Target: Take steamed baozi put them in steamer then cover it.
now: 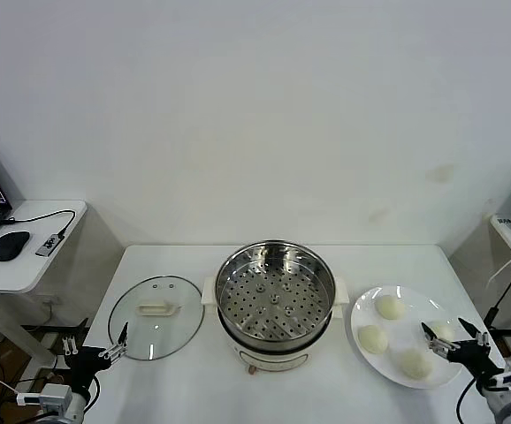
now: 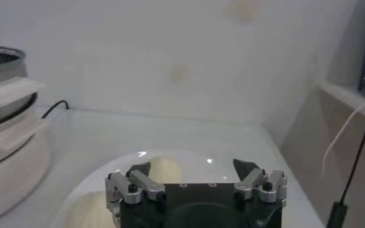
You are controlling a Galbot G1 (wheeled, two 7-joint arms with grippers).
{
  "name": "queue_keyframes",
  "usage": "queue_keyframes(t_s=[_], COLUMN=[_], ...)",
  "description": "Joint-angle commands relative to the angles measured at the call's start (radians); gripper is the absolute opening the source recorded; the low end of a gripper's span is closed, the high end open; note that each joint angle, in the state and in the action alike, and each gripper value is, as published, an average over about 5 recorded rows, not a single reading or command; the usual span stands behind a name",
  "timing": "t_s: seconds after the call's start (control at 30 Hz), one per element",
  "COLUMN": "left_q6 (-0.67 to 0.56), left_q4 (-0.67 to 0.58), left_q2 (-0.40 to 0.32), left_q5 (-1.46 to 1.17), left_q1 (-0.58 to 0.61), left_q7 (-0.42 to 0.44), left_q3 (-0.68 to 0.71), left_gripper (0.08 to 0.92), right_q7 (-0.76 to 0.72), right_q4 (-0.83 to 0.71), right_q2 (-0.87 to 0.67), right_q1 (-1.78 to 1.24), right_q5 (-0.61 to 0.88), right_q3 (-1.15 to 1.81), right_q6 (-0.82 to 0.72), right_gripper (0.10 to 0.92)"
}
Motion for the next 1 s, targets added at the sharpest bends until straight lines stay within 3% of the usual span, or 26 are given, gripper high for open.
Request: queue_keyframes(t_s=[0.03,0.13,0.47,0.73,1.0], left_q6=[-0.003,-0.005,-0.020,-0.018,-0.017], left_q4=[-0.011,-0.021,-0.066,-0.115,-0.114], left_q2=[-0.005,-0.004,0.005,-0.002,-0.011], left_q5=[0.022,0.025,0.047,0.044,0.052], left_q1=[0.007,0.010,0.022,0.034,0.040], left_q7=[0.003,0.003,0.004,0.008,0.007], left_q3=[0.000,0.001,-0.009,-0.019,-0.014], left_gripper=[0.823,0.823,0.823,0.823,0.823], right_q7=[-0.072,-0.186,-0.806,-1.007,-1.058], right_q4=[0.013,-0.005,-0.126,-0.187,-0.274], right_q2=[-0.147,-0.244,-0.558,-0.655,-0.594], right_q1=[0.045,0.075,0.397,0.863,1.276], right_q5=[-0.136,-0.219,-0.523,-0.669,-0.730], right_q3=[0.055,0.056,-0.129,-0.587,-1.038], right_q6=[-0.019,-0.017,-0.010,-0.021,0.009], right_gripper=[0.823,0.823,0.823,0.823,0.823])
